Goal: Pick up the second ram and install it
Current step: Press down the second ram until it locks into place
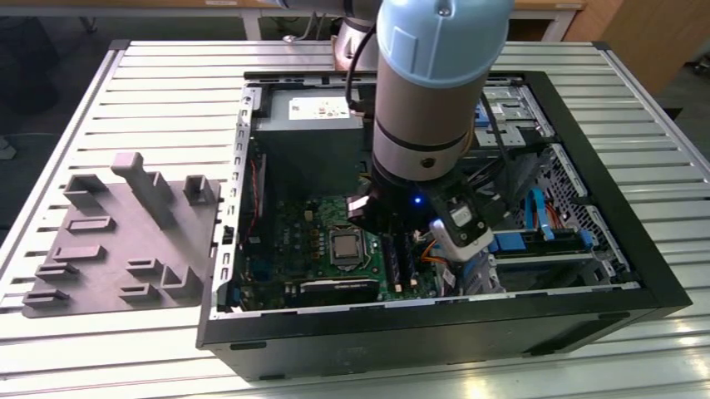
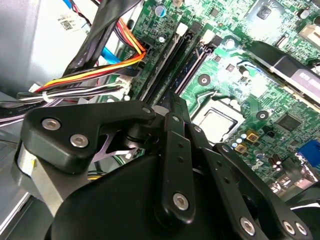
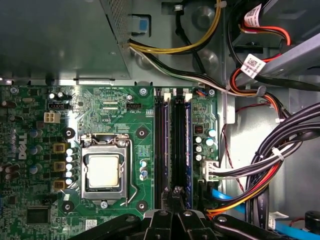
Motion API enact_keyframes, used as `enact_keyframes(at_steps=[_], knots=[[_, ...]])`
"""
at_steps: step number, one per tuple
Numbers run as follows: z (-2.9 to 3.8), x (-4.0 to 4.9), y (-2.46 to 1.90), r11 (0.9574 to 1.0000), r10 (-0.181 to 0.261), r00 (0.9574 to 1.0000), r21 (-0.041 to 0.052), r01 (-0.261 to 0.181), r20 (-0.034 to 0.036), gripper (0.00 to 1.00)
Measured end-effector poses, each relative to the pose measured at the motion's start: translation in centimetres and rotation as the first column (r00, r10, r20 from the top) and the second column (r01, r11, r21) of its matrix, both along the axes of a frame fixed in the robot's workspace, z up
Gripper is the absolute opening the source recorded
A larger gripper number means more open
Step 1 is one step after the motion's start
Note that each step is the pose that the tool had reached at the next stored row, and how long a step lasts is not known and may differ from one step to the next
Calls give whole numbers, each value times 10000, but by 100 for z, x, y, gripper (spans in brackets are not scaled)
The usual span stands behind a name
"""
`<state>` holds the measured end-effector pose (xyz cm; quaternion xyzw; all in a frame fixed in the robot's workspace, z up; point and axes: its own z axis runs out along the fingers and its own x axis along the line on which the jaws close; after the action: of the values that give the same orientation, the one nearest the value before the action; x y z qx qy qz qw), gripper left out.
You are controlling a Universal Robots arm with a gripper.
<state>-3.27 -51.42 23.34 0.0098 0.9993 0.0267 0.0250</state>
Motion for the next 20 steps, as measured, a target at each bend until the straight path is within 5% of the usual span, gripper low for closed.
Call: enact_keyframes(at_steps=[20], knots=[[-75,-11,0,10000,-1,10000,-2,1,-1,11]])
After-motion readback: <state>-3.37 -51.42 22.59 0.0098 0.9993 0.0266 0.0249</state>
